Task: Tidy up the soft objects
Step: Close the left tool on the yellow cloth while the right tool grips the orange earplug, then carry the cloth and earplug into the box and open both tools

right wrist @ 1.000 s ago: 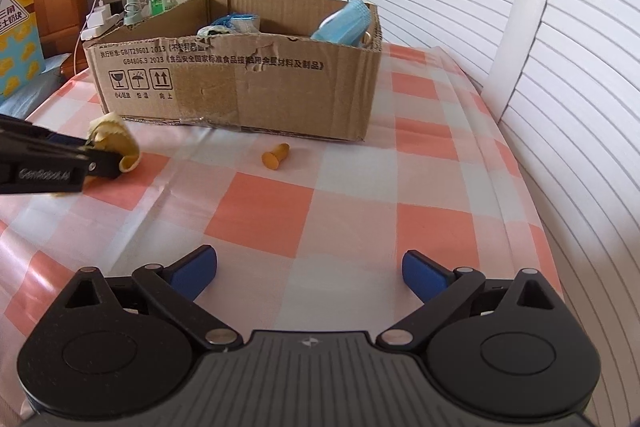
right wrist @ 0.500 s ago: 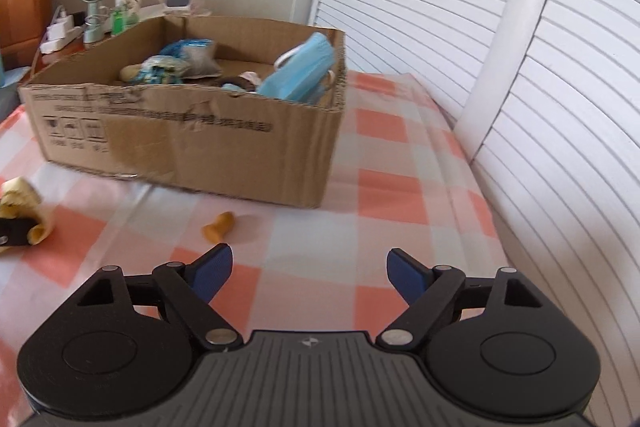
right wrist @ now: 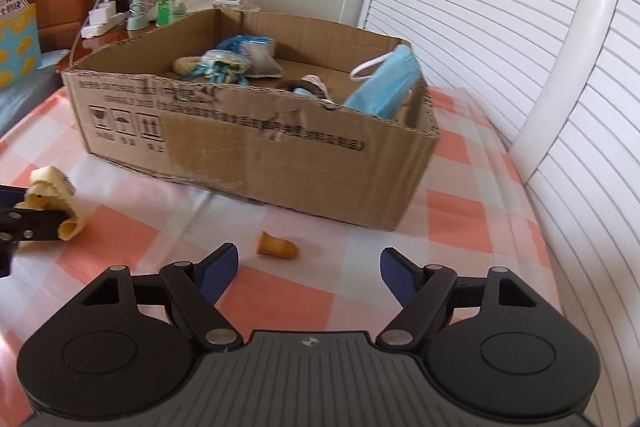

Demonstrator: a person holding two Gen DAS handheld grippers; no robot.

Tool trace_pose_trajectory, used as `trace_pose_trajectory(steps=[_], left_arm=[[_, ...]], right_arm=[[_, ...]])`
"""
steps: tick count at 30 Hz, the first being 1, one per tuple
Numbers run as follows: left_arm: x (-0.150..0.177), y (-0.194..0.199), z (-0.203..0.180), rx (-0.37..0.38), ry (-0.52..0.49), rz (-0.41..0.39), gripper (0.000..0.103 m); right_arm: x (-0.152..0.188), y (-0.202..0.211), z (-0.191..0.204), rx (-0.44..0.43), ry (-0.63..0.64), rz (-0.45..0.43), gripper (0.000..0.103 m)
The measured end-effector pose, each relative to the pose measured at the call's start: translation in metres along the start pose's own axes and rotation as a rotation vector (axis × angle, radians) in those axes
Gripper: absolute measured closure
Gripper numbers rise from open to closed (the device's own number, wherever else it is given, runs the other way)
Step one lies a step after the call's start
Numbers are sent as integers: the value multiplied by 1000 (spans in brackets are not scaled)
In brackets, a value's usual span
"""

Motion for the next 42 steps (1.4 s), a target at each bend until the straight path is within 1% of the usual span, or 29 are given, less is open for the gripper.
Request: trace_pose_trajectory(steps=[1,3,5,8,10,12,14,22,26,32,34,38,42], left_arm=[[0,0,0,0,1,1,78],[0,0,0,2,2,2,78],[0,0,0,2,2,2,78],[1,-1,0,3,3,3,78],[1,-1,0,2,3,5,78],[1,-1,-1,2,1,4,78],[1,-1,-1,3,-4,5,78],[-2,2,-1,6,-19,1,78],[-5,9,-1,15,-50,-10,78],[-17,29,-4,90,-123,-19,78],[-26,39,-5,109,-151,-32,78],[-55,56,-2,106,-196,-96,78],[-94,55,-3,117,-223,-155,78]], right_arm=[[0,0,2,-9,1,2,27],[1,-2,4,-27,-9,5,38],[0,-3,5,-56,-27,8,45],[-3,-7,4,-75,-51,10,49],[-4,-9,2,-81,-79,14,57],[-6,-10,2,-83,-85,14,71],[-6,-10,2,-77,-75,12,76],[-6,-4,3,-79,-74,11,77],[-8,9,3,-86,-58,2,77],[-16,38,-1,-111,-12,-22,77],[-22,50,-2,-116,4,-42,77],[-32,67,-3,-140,22,-68,77],[-42,79,-4,-150,36,-98,77]])
Point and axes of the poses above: each gripper's, at about its wrist camera, not at the fingertips, and y roughly against the way its jaws point, z to its left, x to its underside, the point moved 5 cm from there along -y, roughly the way its jaws point, and after that the axes turned 14 degrees about -y, right-handed, at the moved point
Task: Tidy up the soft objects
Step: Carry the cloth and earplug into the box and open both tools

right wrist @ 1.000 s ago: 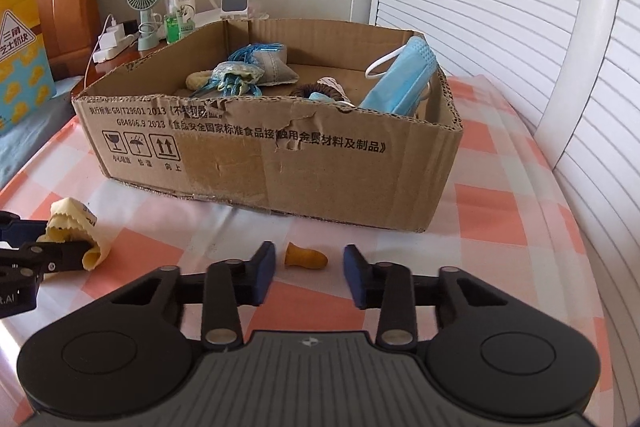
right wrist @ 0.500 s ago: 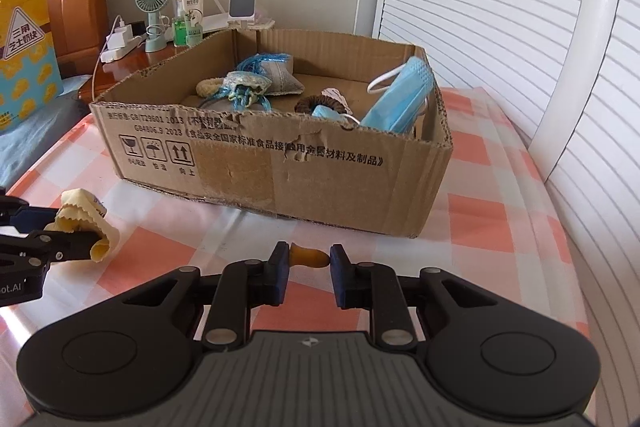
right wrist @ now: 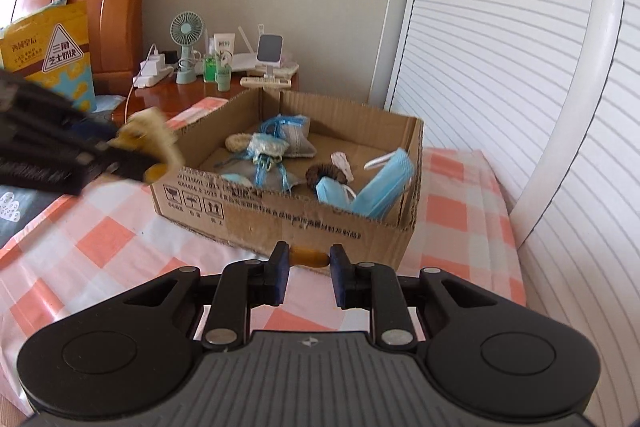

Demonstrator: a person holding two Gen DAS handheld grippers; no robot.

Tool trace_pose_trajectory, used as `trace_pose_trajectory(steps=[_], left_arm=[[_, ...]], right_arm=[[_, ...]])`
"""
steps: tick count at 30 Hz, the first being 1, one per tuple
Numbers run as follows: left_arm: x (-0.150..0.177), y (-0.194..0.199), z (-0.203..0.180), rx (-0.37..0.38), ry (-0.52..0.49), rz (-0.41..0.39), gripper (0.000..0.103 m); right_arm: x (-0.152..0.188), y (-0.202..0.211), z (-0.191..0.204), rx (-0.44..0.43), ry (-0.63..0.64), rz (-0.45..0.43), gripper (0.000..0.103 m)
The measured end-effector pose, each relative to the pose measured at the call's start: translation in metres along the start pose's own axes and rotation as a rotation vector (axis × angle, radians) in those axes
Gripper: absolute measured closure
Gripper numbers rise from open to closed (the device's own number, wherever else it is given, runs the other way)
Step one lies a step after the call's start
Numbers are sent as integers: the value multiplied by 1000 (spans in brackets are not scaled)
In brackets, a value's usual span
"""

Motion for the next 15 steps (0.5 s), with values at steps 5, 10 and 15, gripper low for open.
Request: trace_pose_trajectory(steps=[5,10,15], left_arm=[[-45,-39,7,-12,-40,-21,78],[-76,-75,17,-56,-42,-60,7],[-74,-77,24,-148,-40,-100,4]], right_arm=[[-13,7,-3,3,8,-23,77],[-25,9,-7,18,14,-49,77],[-35,2,-12,24,8,-54,77]])
Point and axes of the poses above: each gripper's, at about its wrist camera, not at the fingertips, and y roughly against the way its jaws point, z to its left, x to its underside, the point moved 5 cm from there along -y, roughly the way its jaws point, and after that the axes turned 14 degrees about -y, right-handed, at the moved point
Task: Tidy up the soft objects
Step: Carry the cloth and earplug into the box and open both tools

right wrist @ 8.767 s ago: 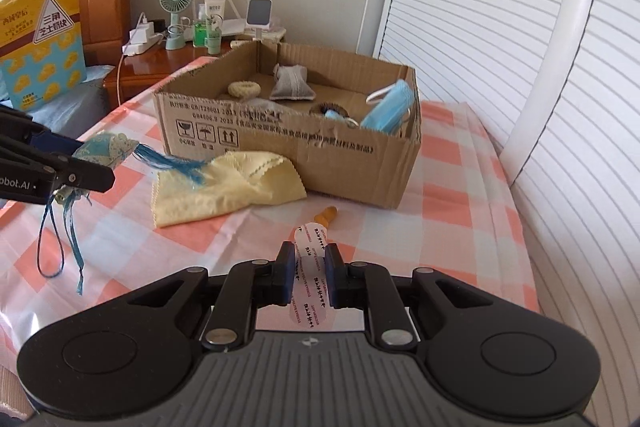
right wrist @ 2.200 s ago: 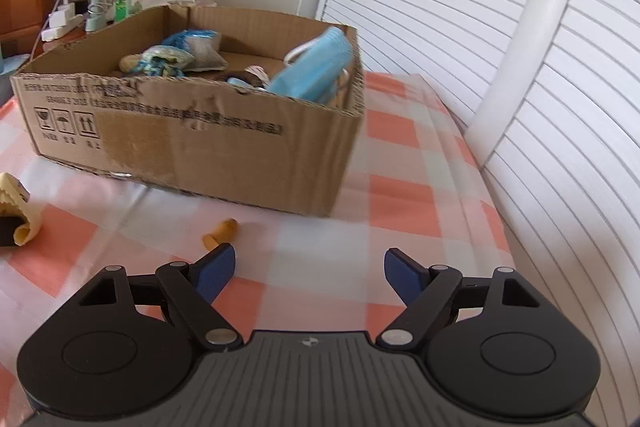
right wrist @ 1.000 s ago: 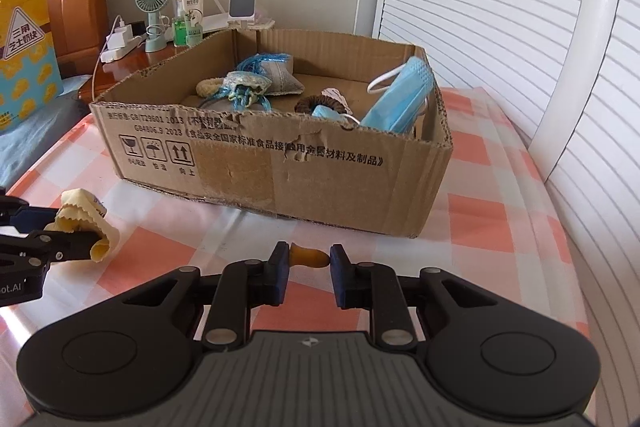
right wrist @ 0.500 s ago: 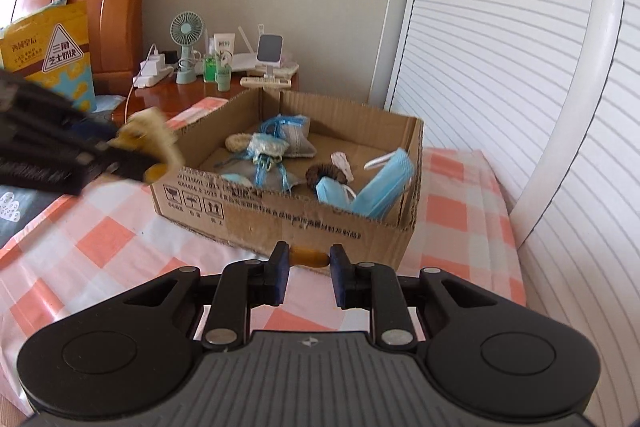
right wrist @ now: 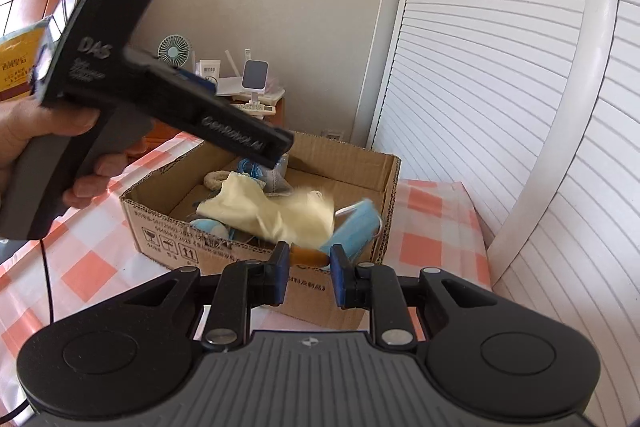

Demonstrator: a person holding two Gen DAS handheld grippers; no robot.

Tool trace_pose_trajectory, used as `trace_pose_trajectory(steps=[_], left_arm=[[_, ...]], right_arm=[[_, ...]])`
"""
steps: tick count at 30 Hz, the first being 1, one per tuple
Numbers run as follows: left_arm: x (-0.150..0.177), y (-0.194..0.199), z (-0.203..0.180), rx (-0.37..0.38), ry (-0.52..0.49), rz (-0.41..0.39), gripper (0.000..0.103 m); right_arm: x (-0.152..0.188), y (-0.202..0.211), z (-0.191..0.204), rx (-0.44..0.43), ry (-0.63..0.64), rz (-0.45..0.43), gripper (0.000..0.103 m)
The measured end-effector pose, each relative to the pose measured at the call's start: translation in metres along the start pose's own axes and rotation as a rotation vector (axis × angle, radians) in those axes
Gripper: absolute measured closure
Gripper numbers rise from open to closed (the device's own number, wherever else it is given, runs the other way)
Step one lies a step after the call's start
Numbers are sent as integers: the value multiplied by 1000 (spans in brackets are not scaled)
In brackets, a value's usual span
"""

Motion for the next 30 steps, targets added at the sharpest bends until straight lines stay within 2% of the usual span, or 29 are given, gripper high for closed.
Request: trace_pose_trajectory(steps=[3,9,16,20,22,24,27,30], left_arm=[[12,17,0,0,15,-9,2],[41,62,-5,-64,4,-22,0],[76,96,-10,-77,101,4,1],[93,96,-18,-70,97,51,1],[97,98,-21,-76,95,53,1],[98,101,-21,-73,99,49,1],[98,106,-19,-88,106,47,1],[97,108,-17,-92,123,55,1]], right_arm=[[-4,-7,-1,2,0,-2,77],[-26,-27,-1,-6,-2,-6,77],[-69,-84,2,-7,-24,16,77],[-87,-119,4,3,-58,57,76],[-90,-132,5,29,-59,77,60],[-89,-135,5,48,-54,74,33],[-86,-128,6,48,-56,73,18],[-82,-115,4,58,-75,77,11]])
Point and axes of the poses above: each gripper's, at about its wrist camera, not at the fingertips, and y roughly against the way its jaws point, z to its left, x to its underside, the point moved 5 cm from there along -y, roughly the way its jaws point, and after that the axes turned 14 degrees about -y, right-handed, at the moved point
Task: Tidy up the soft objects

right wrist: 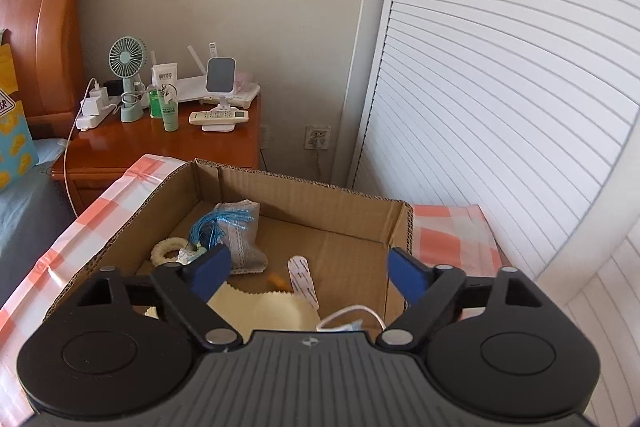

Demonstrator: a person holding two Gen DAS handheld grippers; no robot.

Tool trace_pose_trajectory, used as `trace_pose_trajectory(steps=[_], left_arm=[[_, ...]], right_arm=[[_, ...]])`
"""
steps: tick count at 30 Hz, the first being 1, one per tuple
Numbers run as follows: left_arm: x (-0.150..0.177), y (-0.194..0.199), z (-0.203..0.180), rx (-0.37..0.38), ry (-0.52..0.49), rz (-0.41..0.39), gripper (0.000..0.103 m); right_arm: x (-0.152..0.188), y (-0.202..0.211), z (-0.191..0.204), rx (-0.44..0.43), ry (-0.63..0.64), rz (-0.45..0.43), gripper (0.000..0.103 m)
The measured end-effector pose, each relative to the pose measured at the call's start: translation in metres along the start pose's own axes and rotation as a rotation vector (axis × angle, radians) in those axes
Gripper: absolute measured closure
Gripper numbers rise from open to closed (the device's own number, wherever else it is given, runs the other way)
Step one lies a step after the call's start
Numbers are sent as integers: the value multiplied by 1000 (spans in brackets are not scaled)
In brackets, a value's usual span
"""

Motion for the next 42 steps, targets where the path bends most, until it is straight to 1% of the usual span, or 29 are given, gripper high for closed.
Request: trace_pose_trajectory(steps=[2,4,6,8,11,13,15,19,23,27,42], left_arm=[[-1,2,1,-5,11,12,1],[-2,2,3,-19,23,41,1],[-3,5,4,-23,37,53,1],[-4,8,7,-35,51,82,1],[-4,8,10,-78,67,156,1],[-5,10,11,-91,70,175,1],[-7,14,11,-94,72,178,1],[-10,18,10,-92,83,182,1],[-11,20,7,-97,88,194,1],[-12,20,7,-95,105,200,1],[-14,22,5,-100,103,207,1]], right_arm=[[4,9,-2,18,-14,22,9],[11,20,-3,49,-29,42,4],[18,33,-4,82,-41,56,0],[29,50,-6,110,-57,60,0],[47,74,-8,147,-81,61,0],[59,90,-8,163,-93,57,0],[71,100,-7,172,-110,58,0],[94,118,-6,162,-149,81,0],[105,129,-5,166,-167,78,0],[109,134,-2,158,-168,80,0],[109,139,-2,155,-170,67,0]])
Point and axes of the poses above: each gripper's, at about its wrist camera, not at the fingertips, and y roughly against the way its jaws point, z to its left, x to its underside, the point moved 5 cm from there along -y, roughly the way its jaws point, and after that the axes turned 14 degrees about -y, right-handed, at the moved point
